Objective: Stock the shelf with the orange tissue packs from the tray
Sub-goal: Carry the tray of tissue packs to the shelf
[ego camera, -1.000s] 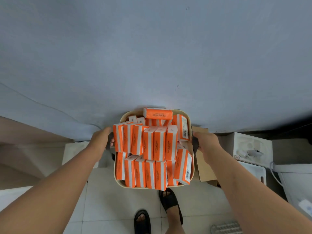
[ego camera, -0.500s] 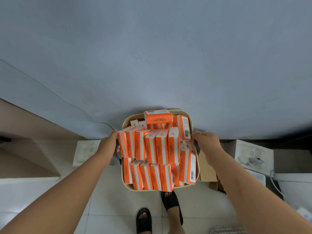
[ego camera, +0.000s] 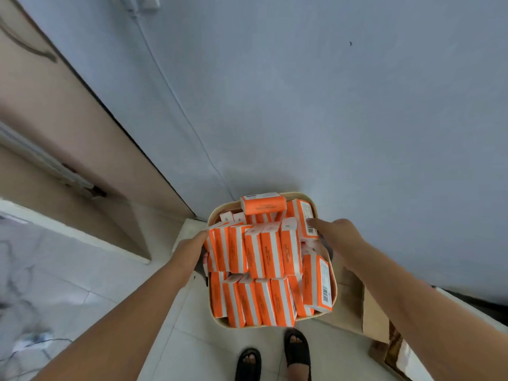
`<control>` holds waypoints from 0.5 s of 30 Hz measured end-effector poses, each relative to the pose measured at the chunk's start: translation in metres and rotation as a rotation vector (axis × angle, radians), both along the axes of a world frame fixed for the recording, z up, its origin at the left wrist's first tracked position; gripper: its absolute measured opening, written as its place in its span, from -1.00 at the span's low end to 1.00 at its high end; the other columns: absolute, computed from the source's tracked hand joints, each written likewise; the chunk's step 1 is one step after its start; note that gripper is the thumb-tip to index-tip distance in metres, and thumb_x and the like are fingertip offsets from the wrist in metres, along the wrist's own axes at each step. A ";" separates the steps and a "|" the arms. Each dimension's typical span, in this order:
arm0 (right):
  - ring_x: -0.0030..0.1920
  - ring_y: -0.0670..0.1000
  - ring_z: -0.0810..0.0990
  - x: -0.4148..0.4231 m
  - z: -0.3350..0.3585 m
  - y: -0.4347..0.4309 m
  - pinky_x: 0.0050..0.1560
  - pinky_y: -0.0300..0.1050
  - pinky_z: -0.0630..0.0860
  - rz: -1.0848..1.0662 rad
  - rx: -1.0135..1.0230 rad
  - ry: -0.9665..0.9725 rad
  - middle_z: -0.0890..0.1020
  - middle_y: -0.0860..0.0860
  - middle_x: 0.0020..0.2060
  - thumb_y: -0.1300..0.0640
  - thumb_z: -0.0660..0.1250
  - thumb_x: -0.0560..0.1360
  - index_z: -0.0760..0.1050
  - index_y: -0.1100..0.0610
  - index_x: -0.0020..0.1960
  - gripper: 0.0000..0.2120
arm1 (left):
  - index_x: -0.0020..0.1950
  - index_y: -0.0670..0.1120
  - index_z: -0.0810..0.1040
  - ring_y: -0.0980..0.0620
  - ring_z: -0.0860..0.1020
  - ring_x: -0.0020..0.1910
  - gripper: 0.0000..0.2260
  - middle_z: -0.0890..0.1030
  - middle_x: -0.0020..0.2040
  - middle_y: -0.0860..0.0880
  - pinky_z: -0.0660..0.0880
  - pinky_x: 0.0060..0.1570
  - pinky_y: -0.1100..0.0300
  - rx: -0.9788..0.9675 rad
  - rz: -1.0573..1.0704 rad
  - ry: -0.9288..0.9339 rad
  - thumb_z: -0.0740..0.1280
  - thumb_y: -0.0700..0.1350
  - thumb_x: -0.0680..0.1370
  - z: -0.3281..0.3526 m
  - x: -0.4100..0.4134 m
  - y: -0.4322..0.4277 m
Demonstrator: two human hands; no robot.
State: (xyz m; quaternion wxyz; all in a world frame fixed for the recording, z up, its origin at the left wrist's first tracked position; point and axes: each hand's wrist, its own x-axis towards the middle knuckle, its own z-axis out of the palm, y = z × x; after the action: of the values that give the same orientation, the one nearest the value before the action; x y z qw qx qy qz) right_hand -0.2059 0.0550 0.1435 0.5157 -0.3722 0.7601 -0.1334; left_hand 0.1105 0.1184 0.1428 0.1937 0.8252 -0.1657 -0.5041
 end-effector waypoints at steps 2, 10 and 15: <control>-0.27 0.07 0.76 0.026 0.009 -0.008 -0.11 0.00 0.70 0.089 -0.004 0.000 0.74 0.02 -0.19 -0.27 0.44 0.49 0.59 0.11 0.04 -0.57 | -0.06 -0.20 0.62 -0.21 0.70 -0.21 -0.65 0.70 -0.17 -0.23 0.68 -0.03 -0.16 -0.048 0.085 -0.011 0.40 0.11 0.60 0.010 0.018 0.021; -0.19 0.12 0.74 0.148 0.055 0.008 -0.11 0.01 0.68 0.497 -0.048 -0.058 0.73 0.09 -0.14 -0.23 0.47 0.48 0.58 0.19 0.11 -0.51 | 0.11 -0.18 0.57 -0.28 0.69 -0.11 -0.56 0.69 -0.06 -0.25 0.63 0.01 -0.36 -0.005 0.405 0.059 0.38 0.22 0.59 0.041 0.098 0.119; -0.29 0.02 0.74 0.236 0.085 0.045 -0.23 -0.08 0.67 0.758 -0.058 -0.085 0.73 0.02 -0.16 -0.34 0.53 0.37 0.58 0.12 0.11 -0.42 | 0.06 -0.18 0.54 -0.18 0.59 -0.10 -0.72 0.64 -0.07 -0.20 0.51 0.28 -0.17 -0.078 0.711 0.066 0.41 0.04 0.61 0.064 0.135 0.207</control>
State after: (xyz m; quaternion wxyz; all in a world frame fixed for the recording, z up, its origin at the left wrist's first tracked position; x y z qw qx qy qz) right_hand 0.0302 0.1000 0.2283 0.5489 -0.6353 0.5424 0.0301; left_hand 0.2456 0.3255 0.2070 0.3934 0.8065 0.1190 -0.4250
